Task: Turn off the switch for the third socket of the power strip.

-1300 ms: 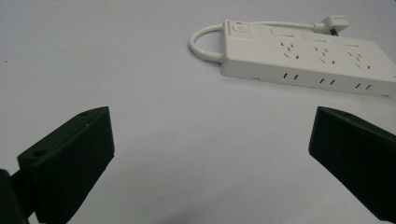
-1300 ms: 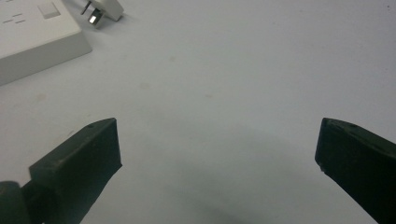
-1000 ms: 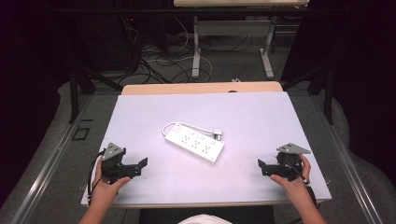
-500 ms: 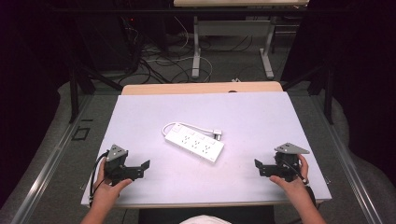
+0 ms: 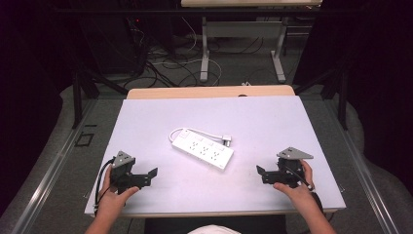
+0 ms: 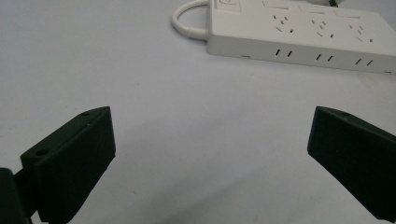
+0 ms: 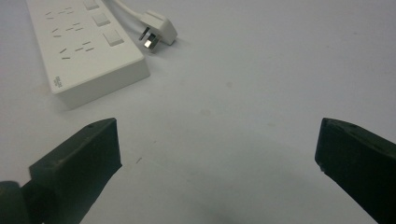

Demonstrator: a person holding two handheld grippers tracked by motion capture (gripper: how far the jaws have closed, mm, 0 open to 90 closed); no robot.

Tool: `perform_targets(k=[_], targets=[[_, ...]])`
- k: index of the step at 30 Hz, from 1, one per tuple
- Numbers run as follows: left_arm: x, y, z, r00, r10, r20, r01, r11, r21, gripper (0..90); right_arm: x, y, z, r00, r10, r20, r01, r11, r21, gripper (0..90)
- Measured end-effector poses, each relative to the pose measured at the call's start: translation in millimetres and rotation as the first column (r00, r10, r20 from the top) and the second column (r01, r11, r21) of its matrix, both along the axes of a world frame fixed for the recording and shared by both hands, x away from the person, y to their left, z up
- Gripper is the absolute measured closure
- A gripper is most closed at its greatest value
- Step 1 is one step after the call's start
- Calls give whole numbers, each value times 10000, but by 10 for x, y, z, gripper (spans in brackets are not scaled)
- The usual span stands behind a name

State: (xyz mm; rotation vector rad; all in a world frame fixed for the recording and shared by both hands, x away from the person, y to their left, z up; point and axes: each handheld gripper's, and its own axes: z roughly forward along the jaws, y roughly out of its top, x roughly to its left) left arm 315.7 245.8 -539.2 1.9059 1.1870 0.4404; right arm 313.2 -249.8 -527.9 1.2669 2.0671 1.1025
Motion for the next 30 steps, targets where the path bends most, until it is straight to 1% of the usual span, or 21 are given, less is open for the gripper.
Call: perform_targets(k=[1, 2, 3, 4, 7, 8, 10, 12, 13, 15, 16, 18, 19, 21, 23, 27, 28, 29, 30], targets=[[1, -8, -9, 9999, 74, 94, -74, 10000, -5, 10, 0, 0, 0, 10000, 0, 0, 0, 10000, 0, 0], [0, -9, -10, 9999, 67, 89, -67, 10000, -10, 10, 6, 32, -8, 10000, 79, -38, -79, 10000, -15, 0], [0, -10, -11, 9999, 69, 89, -69, 10000, -21, 10, 20, 83, -17, 9998, 180, -124, -182, 9996, -205, 0], [-1, -10, -11, 9999, 72, 89, -72, 10000, -31, 10, 31, 105, -22, 9996, 278, -57, -279, 9992, -275, 0], [-4, -1, -1, 10000, 20, 6, -20, 10000, -25, 10, 42, 175, -20, 9992, 401, -94, -404, 9987, -305, 0], [-3, -4, -9, 9999, 101, 95, -101, 9999, -71, 10, 47, 193, -22, 9987, 499, -94, -502, 9982, -315, 0], [-3, -5, -10, 9999, 118, 78, -118, 9999, -88, 10, 52, 228, -25, 9984, 538, -193, -544, 9980, -333, 0], [-4, -7, -10, 10000, 83, 25, -83, 10000, -54, 11, 61, 249, -27, 9969, 708, -340, -720, 9967, -374, 0], [-4, -7, -10, 10000, 83, 25, -83, 10000, -54, 14, 64, 264, -28, 9968, 669, -445, -686, 9969, -383, 0], [-2, -16, -19, 9999, 91, 87, -90, 10000, -35, 17, 72, 275, -31, 9962, 731, -475, -749, 9965, -376, 0], [-2, -13, -16, 10000, 32, 49, -32, 10000, 54, 21, 88, 289, -28, 9949, 809, -604, -839, 9953, -486, 0], [-4, -27, -22, 9999, 56, 97, -57, 10000, 60, 24, 101, 307, -17, 9932, 839, -812, -877, 9951, -446, 0], [-4, -27, -22, 9999, 56, 97, -57, 10000, 60, 24, 101, 307, -17, 9932, 839, -812, -877, 9951, -446, 0], [-3, -28, -23, 9999, 40, 101, -40, 10000, 62, 25, 134, 321, -3, 9901, 949, -1032, -1008, 9934, -542, 0], [-4, -28, -24, 10000, 52, 81, -53, 10000, 75, 26, 150, 338, 5, 9877, 941, -1246, -1016, 9932, -560, 1], [-3, -27, -28, 10000, 72, 57, -72, 9999, 108, 30, 186, 365, 24, 9824, 1064, -1534, -1203, 9892, -840, 7], [1, -22, -29, 10000, 41, 79, -42, 9998, 191, 30, 196, 371, 31, 9810, 1136, -1573, -1288, 9875, -906, 7], [1, -22, -29, 10000, 41, 79, -42, 9998, 191, 30, 200, 377, 40, 9802, 1105, -1641, -1279, 9868, -993, 8], [0, -22, -30, 10000, 41, 70, -42, 9998, 198, 31, 205, 385, 49, 9781, 1164, -1724, -1347, 9860, -987, 9]])
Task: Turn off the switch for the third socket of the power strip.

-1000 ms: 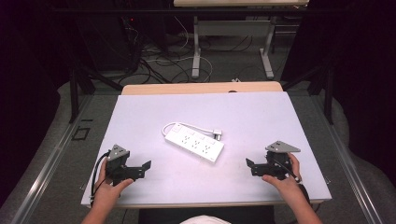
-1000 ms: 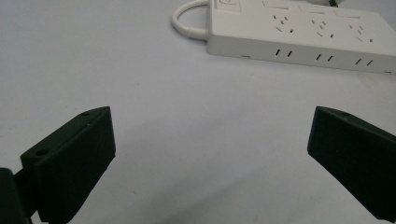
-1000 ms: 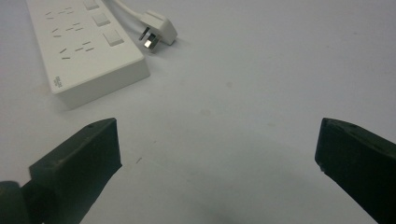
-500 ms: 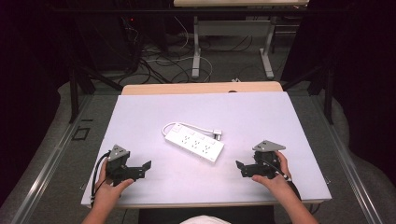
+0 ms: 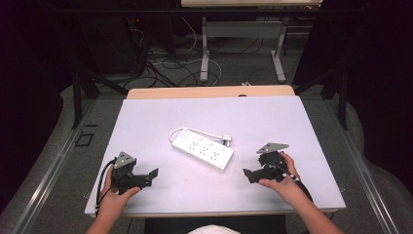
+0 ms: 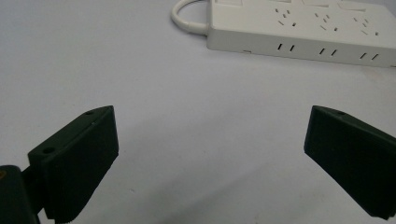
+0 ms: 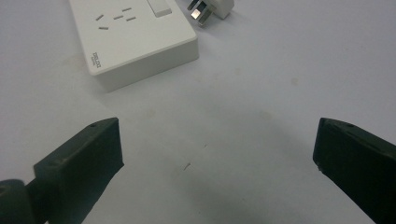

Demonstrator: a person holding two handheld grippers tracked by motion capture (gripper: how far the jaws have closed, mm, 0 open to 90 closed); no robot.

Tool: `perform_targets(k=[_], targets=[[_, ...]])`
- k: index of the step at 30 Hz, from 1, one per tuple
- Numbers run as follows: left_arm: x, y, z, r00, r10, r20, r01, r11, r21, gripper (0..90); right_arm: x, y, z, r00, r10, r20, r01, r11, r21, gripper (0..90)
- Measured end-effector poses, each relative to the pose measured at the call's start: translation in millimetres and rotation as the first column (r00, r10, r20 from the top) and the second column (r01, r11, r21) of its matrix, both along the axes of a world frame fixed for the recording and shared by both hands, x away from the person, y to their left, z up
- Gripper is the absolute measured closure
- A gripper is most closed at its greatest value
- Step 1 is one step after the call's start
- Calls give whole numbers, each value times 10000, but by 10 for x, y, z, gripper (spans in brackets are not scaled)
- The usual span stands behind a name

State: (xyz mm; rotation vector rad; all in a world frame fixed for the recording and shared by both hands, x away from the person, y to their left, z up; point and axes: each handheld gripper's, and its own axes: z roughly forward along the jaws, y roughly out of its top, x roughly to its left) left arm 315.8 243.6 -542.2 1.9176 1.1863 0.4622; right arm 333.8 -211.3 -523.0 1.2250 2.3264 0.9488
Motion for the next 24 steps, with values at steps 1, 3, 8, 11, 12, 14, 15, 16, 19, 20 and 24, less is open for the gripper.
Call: perform_targets(k=[1, 3, 8, 11, 12, 14, 15, 16, 19, 20, 24], targets=[[-1, 0, 0, 10000, 3, 3, -3, 10000, -8, 31, 7, 5, 10, 10000, 75, -34, -75, 9999, -69, 9], [-1, 0, 1, 10000, 7, 9, -7, 10000, -2, 32, 15, 18, 31, 9999, 36, -163, -39, 9998, -192, 9], [-2, 1, 3, 10000, 49, -29, -49, 10000, 3, 35, 52, 25, 77, 9990, 295, -330, -307, 9988, -384, 10], [-3, 7, 7, 9999, 64, -83, -64, 10000, -30, 40, 70, 36, 109, 9985, 304, -445, -326, 9982, -503, 13], [-1, 8, 5, 9999, 69, -77, -69, 10000, -40, 42, 82, 35, 115, 9988, 365, -330, -380, 9982, -469, 15], [2, 12, 5, 10000, 43, -55, -43, 10000, 19, 44, 95, 40, 152, 9986, 351, -405, -376, 9974, -622, 16], [2, 13, 5, 10000, 47, -53, -47, 10000, 29, 45, 99, 44, 168, 9984, 350, -443, -376, 9975, -595, 16], [3, 13, 5, 10000, 44, -56, -44, 10000, 31, 46, 109, 48, 182, 9982, 416, -436, -441, 9974, -572, 16], [3, 12, 4, 10000, 41, -66, -40, 10000, 41, 49, 127, 62, 230, 9980, 433, -465, -464, 9966, -680, 15], [3, 12, 4, 10000, 41, -66, -40, 10000, 41, 49, 137, 70, 236, 9980, 515, -380, -539, 9964, -655, 16], [2, 6, -1, 9999, 84, -80, -84, 9999, -55, 52, 161, 104, 285, 9973, 635, -378, -663, 9949, -766, 15]])
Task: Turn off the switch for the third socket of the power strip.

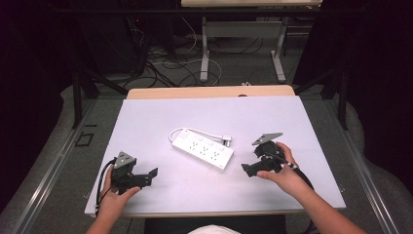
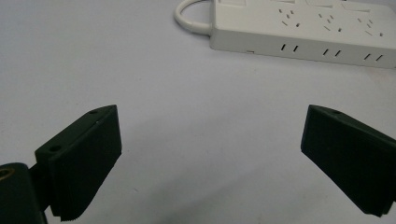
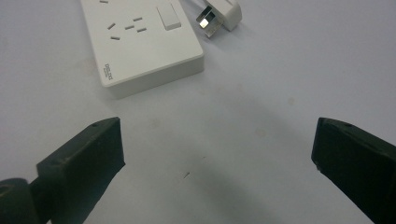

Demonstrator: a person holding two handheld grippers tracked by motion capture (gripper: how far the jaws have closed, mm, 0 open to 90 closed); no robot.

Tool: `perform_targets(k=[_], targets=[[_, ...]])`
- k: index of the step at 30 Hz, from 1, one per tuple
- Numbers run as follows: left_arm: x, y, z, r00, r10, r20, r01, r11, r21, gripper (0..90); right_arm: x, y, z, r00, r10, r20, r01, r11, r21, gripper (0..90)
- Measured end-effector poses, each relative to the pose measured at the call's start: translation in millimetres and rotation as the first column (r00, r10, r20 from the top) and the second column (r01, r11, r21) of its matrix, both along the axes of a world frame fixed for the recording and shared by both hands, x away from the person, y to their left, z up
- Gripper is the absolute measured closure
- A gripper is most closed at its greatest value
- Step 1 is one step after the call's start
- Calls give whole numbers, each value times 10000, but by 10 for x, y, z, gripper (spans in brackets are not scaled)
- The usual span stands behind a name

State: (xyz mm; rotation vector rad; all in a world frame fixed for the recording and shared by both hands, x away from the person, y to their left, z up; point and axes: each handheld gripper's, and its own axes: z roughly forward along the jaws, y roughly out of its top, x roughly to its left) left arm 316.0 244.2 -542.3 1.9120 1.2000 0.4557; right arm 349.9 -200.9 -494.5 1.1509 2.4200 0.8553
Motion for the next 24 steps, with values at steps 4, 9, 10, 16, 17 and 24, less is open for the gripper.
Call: perform_targets(k=[4, 9, 10, 16, 17, 24], targets=[[2, 6, 4, 10000, -23, 33, 23, 10000, 80, 56, 19, 17, 41, 10000, 24, -87, -25, 9999, -125, 16], [3, -1, -4, 9999, 101, 84, -101, 9999, -52, 60, 54, 49, 102, 10000, -40, -15, 40, 10000, -37, 21], [2, -1, -4, 9999, 112, 85, -111, 9999, -51, 60, 65, 47, 115, 10000, 63, 4, -63, 9999, -89, 22], [8, 9, -3, 10000, 54, -21, -54, 10000, -28, 65, 100, 68, 170, 9999, 104, 72, -103, 9998, -149, 33], [7, 11, -1, 10000, 51, -44, -51, 10000, -20, 66, 108, 75, 185, 10000, 56, 58, -55, 9997, -226, 35], [14, 12, -7, 10000, 74, -10, -74, 10000, -41, 70, 153, 98, 226, 9999, 50, 109, -48, 9998, -189, 40]])
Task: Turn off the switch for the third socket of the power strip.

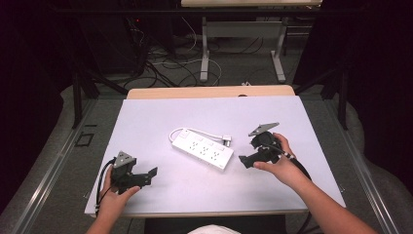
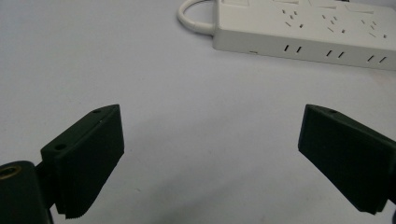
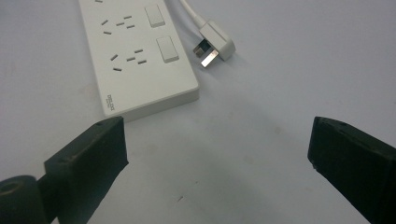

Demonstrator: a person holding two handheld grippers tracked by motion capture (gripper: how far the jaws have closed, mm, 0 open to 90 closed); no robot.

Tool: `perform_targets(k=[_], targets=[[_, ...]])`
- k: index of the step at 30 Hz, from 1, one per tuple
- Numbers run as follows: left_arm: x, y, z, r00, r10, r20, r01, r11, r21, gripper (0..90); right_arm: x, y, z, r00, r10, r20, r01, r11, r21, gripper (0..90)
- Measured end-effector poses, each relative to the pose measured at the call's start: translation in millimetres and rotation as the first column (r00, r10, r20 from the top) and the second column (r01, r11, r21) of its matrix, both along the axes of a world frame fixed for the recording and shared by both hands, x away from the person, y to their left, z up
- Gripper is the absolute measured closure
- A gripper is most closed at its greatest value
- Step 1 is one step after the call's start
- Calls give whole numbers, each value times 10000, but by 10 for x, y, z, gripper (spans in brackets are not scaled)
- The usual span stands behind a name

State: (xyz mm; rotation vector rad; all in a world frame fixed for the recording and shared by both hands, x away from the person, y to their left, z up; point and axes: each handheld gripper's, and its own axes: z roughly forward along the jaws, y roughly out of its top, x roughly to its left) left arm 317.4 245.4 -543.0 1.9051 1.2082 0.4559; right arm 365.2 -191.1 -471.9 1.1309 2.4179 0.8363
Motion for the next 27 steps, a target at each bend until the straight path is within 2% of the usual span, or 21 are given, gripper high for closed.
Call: perform_targets(k=[3, 4, 5, 12, 15, 16, 22, 27], targets=[[-1, 0, 1, 10000, 0, -15, 0, 10000, 4, 72, 38, 7, 24, 9999, 87, 134, -87, 10000, -32, 45], [-1, 0, 1, 10000, 0, -15, 0, 10000, 4, 72, 43, 22, 31, 9999, -42, 106, 41, 9999, 102, 47], [0, -1, 0, 10000, 0, 4, 0, 10000, 3, 73, 56, 20, 46, 9999, 3, 121, -3, 10000, -18, 48], [-1, 1, 1, 10000, 3, -7, -3, 10000, 6, 75, 141, 65, 99, 9996, 56, 274, -55, 10000, -42, 62], [1, 0, -1, 10000, 5, 26, -5, 10000, 4, 76, 162, 87, 109, 9998, -6, 209, 6, 10000, 26, 64], [0, 1, 0, 10000, -6, -3, 6, 10000, 14, 76, 190, 93, 123, 9998, 79, 178, -77, 9999, -119, 69], [2, -3, -5, 10000, 37, 53, -37, 10000, -7, 78, 255, 169, 128, 9998, 145, 99, -143, 9997, -186, 134], [3, -1, -5, 10000, 31, 46, -31, 10000, 1, 80, 298, 223, 127, 9995, 322, 7, -322, 9987, -389, 149]])
